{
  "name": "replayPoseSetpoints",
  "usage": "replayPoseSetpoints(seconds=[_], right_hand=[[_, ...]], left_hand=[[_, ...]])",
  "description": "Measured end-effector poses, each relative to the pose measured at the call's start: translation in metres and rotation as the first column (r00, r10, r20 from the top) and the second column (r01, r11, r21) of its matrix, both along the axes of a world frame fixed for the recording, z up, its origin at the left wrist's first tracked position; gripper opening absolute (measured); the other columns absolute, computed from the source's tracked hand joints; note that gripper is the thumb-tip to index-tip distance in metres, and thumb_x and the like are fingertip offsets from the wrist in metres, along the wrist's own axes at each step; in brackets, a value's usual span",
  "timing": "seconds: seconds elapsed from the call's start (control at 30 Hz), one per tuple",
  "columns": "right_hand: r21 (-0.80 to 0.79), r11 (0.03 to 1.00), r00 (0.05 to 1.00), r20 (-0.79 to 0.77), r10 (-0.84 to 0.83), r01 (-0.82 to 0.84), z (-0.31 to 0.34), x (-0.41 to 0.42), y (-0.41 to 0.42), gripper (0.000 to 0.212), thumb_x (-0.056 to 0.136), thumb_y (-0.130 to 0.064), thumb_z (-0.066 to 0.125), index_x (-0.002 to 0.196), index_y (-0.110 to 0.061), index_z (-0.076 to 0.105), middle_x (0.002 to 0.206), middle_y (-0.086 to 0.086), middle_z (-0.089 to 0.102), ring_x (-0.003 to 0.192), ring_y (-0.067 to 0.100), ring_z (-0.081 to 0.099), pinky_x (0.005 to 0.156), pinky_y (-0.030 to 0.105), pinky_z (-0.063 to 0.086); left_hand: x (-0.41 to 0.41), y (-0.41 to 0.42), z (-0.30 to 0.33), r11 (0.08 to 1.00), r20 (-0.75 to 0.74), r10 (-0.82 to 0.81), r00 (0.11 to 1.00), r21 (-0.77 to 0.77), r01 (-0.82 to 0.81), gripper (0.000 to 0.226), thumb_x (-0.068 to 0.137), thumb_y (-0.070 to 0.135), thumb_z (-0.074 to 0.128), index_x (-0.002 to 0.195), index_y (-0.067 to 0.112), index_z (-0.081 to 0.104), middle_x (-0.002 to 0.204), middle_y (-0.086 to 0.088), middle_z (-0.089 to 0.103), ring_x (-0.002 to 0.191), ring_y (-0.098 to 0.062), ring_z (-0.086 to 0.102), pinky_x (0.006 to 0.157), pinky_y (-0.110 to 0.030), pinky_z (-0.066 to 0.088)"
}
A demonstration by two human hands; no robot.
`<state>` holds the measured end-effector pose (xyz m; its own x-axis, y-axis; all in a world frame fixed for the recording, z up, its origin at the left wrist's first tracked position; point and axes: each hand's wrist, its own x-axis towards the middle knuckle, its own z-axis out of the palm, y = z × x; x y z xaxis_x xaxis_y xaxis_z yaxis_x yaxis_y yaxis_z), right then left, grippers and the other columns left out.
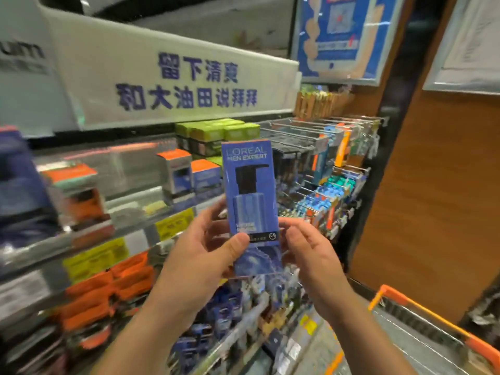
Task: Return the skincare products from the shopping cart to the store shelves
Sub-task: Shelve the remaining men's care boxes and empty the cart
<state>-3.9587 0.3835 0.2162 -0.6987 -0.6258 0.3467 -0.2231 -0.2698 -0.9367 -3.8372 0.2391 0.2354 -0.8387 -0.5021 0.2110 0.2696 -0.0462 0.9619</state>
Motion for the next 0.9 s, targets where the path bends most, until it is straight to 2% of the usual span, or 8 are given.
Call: replayPoseSetpoints(seconds=[0.13,0.27,0.37,0.5,0.63,0.7,0.8,0.9], right_hand=[[0.019,0.992,0.986,-0.115,0.125,-0.124,0.014,0.015,-0.043,0.033,0.084,-0.054,0.065,0.112,-0.038,0.072,0.109,0.018,0.071,0.084,0.026,0.064,0.07,0.04,0.053],[0.031,0.981,0.946,-0.261,0.193,-0.192,0.051,0.031,-0.086,0.046,0.083,-0.055,0.064,0.126,-0.04,0.062,0.104,0.01,0.067,0.086,0.015,0.064,0.075,0.033,0.053],[0.015,0.972,0.903,-0.369,0.222,-0.233,0.091,0.045,-0.119,0.052,0.083,-0.058,0.064,0.133,-0.047,0.054,0.108,0.005,0.066,0.094,0.023,0.067,0.079,0.044,0.057],[0.027,0.946,0.851,-0.429,0.304,-0.324,0.134,0.068,-0.163,0.062,0.08,-0.058,0.068,0.137,-0.04,0.052,0.114,0.004,0.069,0.104,0.029,0.069,0.084,0.043,0.059],[0.064,0.887,0.801,-0.406,0.441,-0.456,0.167,0.088,-0.199,0.046,0.085,-0.04,0.08,0.126,-0.033,0.059,0.099,-0.008,0.076,0.093,0.011,0.073,0.077,0.029,0.057],[0.045,0.866,0.772,-0.432,0.467,-0.499,0.18,0.095,-0.212,0.031,0.089,-0.029,0.078,0.116,-0.025,0.065,0.089,-0.009,0.076,0.083,0.006,0.072,0.072,0.023,0.056],[-0.004,0.847,0.759,-0.446,0.475,-0.532,0.197,0.103,-0.226,0.022,0.088,-0.024,0.077,0.107,-0.023,0.065,0.078,-0.011,0.072,0.073,0.005,0.07,0.063,0.026,0.057],[-0.044,0.854,0.766,-0.469,0.44,-0.518,0.207,0.107,-0.241,0.026,0.084,-0.032,0.079,0.104,-0.024,0.066,0.088,0.004,0.073,0.08,0.023,0.07,0.072,0.059,0.058]], left_hand=[[0.039,-0.027,0.019,0.99,-0.048,0.139,0.989,-0.027,-0.14,0.064,0.075,0.021,0.074,0.135,0.037,0.057,0.112,-0.004,0.077,0.096,-0.025,0.077,0.071,-0.043,0.063],[0.076,-0.051,0.033,0.962,-0.072,0.259,0.963,-0.072,-0.264,0.062,0.071,0.021,0.075,0.128,0.042,0.061,0.105,-0.002,0.078,0.094,-0.022,0.076,0.068,-0.039,0.063],[0.102,-0.067,0.042,0.927,-0.074,0.347,0.935,-0.125,-0.354,0.059,0.071,0.025,0.077,0.123,0.05,0.064,0.104,0.004,0.078,0.095,-0.019,0.076,0.071,-0.04,0.063],[0.13,-0.081,0.05,0.874,-0.054,0.448,0.892,-0.184,-0.45,0.06,0.07,0.033,0.077,0.122,0.058,0.06,0.105,0.013,0.077,0.096,-0.014,0.075,0.077,-0.042,0.06],[0.155,-0.093,0.06,0.83,-0.05,0.519,0.854,-0.211,-0.516,0.058,0.068,0.039,0.08,0.112,0.07,0.059,0.109,0.014,0.075,0.1,-0.016,0.074,0.085,-0.051,0.06],[0.166,-0.097,0.068,0.805,-0.07,0.54,0.839,-0.246,-0.539,0.057,0.07,0.042,0.078,0.115,0.07,0.056,0.11,0.018,0.073,0.101,-0.012,0.073,0.084,-0.046,0.061],[0.181,-0.098,0.086,0.662,-0.132,0.63,0.765,-0.424,-0.618,0.059,0.078,0.049,0.069,0.131,0.063,0.045,0.113,0.04,0.062,0.105,0.007,0.065,0.078,-0.029,0.058],[0.193,-0.109,0.095,0.397,-0.256,0.743,0.619,-0.575,-0.715,0.06,0.094,0.04,0.064,0.145,0.054,0.036,0.126,0.037,0.056,0.115,0.013,0.055,0.083,-0.024,0.055]])
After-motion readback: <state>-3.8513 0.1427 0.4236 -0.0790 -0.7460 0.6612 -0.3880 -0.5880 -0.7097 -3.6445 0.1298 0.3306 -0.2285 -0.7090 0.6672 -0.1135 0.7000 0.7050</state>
